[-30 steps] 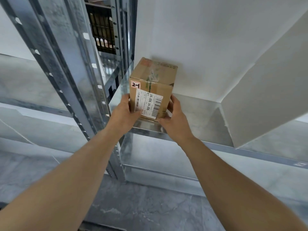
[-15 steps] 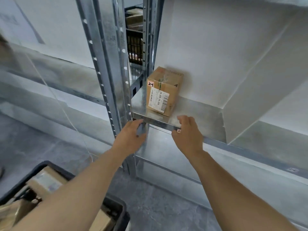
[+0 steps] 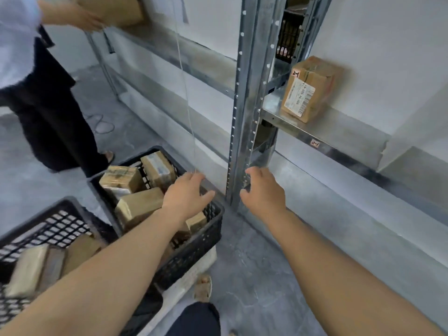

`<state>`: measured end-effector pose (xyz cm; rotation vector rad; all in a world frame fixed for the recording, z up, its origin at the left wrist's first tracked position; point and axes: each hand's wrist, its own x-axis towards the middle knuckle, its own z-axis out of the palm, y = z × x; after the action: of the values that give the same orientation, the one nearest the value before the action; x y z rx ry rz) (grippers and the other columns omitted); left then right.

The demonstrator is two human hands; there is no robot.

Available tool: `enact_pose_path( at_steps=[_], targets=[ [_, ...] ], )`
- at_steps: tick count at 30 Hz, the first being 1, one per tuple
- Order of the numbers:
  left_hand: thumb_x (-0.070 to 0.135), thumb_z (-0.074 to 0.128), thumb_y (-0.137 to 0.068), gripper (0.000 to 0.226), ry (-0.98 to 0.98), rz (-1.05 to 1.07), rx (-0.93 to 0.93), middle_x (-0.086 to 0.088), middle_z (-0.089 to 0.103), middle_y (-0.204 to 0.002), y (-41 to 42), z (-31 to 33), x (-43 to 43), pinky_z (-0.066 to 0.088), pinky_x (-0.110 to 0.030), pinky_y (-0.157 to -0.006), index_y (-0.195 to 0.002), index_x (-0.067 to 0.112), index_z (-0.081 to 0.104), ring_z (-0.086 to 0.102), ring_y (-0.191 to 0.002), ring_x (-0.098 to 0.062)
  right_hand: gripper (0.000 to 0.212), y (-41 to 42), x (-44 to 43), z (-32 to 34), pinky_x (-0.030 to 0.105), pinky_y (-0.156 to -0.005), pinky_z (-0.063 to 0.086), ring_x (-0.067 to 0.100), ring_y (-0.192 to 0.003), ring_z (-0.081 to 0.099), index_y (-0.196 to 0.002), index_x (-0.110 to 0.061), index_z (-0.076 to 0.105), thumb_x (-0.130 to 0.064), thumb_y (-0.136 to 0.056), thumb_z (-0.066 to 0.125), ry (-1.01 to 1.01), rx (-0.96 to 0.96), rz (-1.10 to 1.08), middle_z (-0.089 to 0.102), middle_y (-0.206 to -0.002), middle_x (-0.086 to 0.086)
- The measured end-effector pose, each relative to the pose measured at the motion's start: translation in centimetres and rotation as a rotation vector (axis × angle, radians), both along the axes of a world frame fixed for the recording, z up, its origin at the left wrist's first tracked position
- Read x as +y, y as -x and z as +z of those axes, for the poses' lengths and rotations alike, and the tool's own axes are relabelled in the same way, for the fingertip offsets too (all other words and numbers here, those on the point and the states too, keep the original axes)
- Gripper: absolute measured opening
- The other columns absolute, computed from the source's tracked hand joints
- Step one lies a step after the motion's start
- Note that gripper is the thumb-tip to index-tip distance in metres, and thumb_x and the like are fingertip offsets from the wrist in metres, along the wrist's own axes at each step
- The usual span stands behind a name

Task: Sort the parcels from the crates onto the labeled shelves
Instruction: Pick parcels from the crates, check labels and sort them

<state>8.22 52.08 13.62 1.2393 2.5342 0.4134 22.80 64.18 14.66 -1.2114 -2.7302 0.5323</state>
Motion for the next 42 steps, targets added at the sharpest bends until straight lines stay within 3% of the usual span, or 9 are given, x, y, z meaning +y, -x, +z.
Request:
enact_pose_path(
  at_steps=[4,13,19,23,26,29,42],
  targets=[
    [0.042,0.055,-0.091,0.055,0.010,0.141,-0.026,-0.007,0.046,-0.140,0.4,0.2,-4.6,0.041,-0.041,-0.103,-0.139,0.018,0.043,0.044,-0.128,-0.027,0.044,1.9,-3.6,0.1,0.039,-0.083,0.046,0.029,-0.117,0.047,-0.132,-0.014,0.042,-0.027,-0.092,0.056,-0.023,-0.011,0.137,0.044,-0.130,0.009],
    [0.048,0.053,-0.089,0.061,-0.045,0.364,-0.043,-0.001,0.044,-0.143,3.3,-1.4,-14.4,0.048,-0.043,-0.094,-0.144,0.029,0.032,0.046,-0.126,-0.024,0.050,7.4,-10.4,0.9,0.039,-0.090,0.045,0.025,-0.122,0.044,-0.139,-0.019,0.037,-0.025,-0.093,0.055,-0.050,-0.060,0.372,0.042,-0.135,0.007],
    [0.051,0.053,-0.090,0.066,-0.012,0.488,-0.068,-0.005,0.042,-0.144,6.8,-2.0,-23.1,0.044,-0.042,-0.100,-0.146,0.022,0.031,0.042,-0.130,-0.025,0.050,13.1,-17.6,1.0,0.035,-0.087,0.046,0.025,-0.116,0.048,-0.136,-0.021,0.037,-0.031,-0.091,0.056,-0.073,-0.055,0.505,0.045,-0.128,0.006],
    [0.050,0.053,-0.088,0.058,-0.018,0.599,-0.049,-0.004,0.052,-0.133,9.9,-2.4,-30.3,0.046,-0.039,-0.096,-0.137,0.021,0.043,0.049,-0.121,-0.024,0.047,17.2,-24.1,0.8,0.032,-0.081,0.042,0.024,-0.113,0.049,-0.136,-0.020,0.039,-0.029,-0.092,0.054,-0.072,-0.077,0.609,0.045,-0.128,0.005],
    [0.046,0.053,-0.088,0.055,-0.040,0.651,-0.099,-0.004,0.048,-0.133,11.4,-3.1,-34.6,0.047,-0.038,-0.091,-0.135,0.020,0.043,0.050,-0.115,-0.023,0.049,19.8,-28.2,0.3,0.036,-0.088,0.046,0.024,-0.118,0.047,-0.139,-0.021,0.038,-0.027,-0.093,0.053,-0.034,-0.085,0.640,0.043,-0.134,0.005],
    [0.046,0.052,-0.091,0.061,-0.019,0.705,-0.162,-0.003,0.040,-0.144,13.0,-4.0,-38.7,0.045,-0.040,-0.095,-0.144,0.022,0.033,0.047,-0.123,-0.024,0.048,22.3,-32.2,-0.4,0.031,-0.083,0.043,0.023,-0.117,0.048,-0.139,-0.022,0.037,-0.027,-0.094,0.054,-0.027,-0.100,0.669,0.043,-0.134,0.004],
    [0.044,0.055,-0.090,0.067,0.027,0.805,-0.298,-0.005,0.044,-0.138,17.8,-9.2,-47.4,0.045,-0.038,-0.096,-0.147,0.021,0.027,0.045,-0.124,-0.022,0.049,28.2,-39.8,-6.9,0.033,-0.084,0.046,0.020,-0.118,0.046,-0.139,-0.022,0.038,-0.027,-0.093,0.053,0.039,-0.209,0.688,0.044,-0.130,0.002]
  ],
)
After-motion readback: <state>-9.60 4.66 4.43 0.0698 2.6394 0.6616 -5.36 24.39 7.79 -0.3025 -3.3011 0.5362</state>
